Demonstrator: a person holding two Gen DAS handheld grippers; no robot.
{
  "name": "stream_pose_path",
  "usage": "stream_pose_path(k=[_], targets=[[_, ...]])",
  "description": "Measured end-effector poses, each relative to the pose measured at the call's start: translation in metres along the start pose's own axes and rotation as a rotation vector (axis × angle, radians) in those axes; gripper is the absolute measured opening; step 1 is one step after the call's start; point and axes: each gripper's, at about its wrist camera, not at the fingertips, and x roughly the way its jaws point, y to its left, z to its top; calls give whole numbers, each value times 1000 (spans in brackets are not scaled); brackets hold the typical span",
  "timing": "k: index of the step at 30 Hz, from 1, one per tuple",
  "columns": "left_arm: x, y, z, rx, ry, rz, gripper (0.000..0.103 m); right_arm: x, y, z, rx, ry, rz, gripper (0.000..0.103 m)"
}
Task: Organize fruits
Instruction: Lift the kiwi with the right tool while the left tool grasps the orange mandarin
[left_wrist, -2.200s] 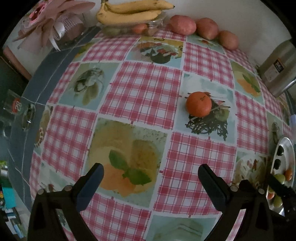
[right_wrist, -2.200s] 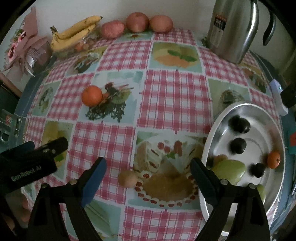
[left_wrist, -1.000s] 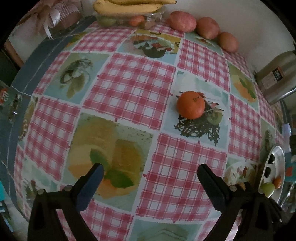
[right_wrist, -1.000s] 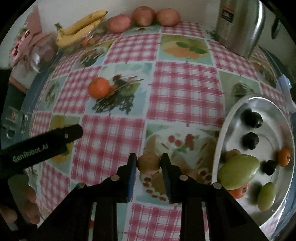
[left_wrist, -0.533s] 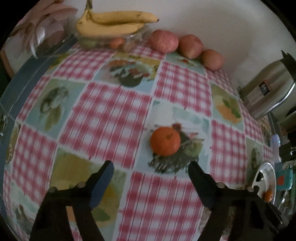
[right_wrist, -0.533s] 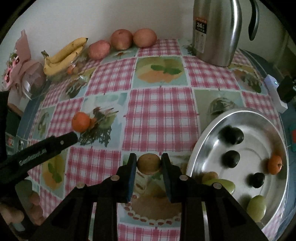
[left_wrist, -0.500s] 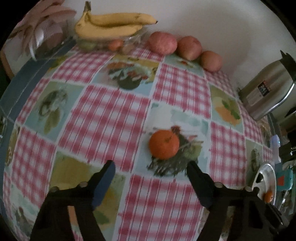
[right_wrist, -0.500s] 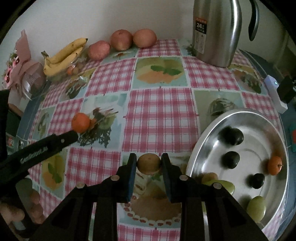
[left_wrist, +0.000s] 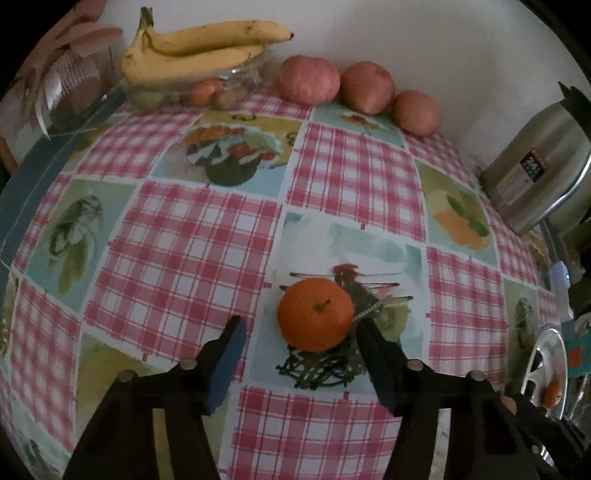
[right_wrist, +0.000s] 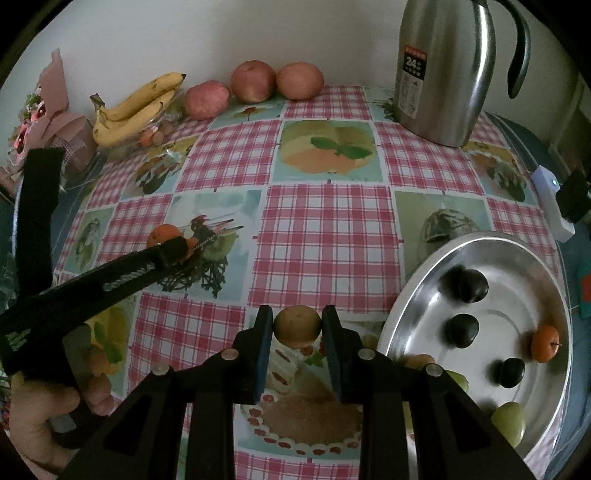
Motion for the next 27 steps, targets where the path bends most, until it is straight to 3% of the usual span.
stream_pose_path(k=[7,15,27], targets=[[1,-4,4,1,-2,-37,42,2,3,0,-18,5,0,28],[-1,-4,5,-16,45,-59,41,1,5,1,-27,7,0,28],[-41,4,6,-62,93,-19,41,-12,-4,-1,21,33,-9,28]])
